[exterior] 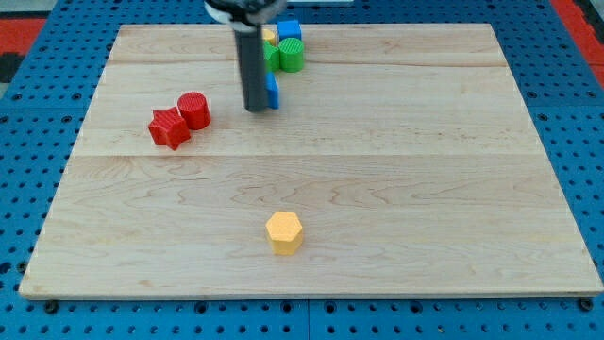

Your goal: Push the red blocks into the group of blocks

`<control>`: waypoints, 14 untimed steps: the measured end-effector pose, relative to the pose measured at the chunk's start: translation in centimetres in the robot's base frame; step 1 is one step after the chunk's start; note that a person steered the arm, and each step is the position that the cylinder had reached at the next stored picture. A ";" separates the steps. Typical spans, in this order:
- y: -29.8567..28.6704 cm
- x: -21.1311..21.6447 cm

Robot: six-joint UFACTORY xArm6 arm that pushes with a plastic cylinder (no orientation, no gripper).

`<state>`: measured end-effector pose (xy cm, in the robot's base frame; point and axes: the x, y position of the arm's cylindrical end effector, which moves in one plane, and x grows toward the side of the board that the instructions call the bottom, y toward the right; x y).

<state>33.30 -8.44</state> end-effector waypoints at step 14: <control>-12.7 10.9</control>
<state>44.23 -21.10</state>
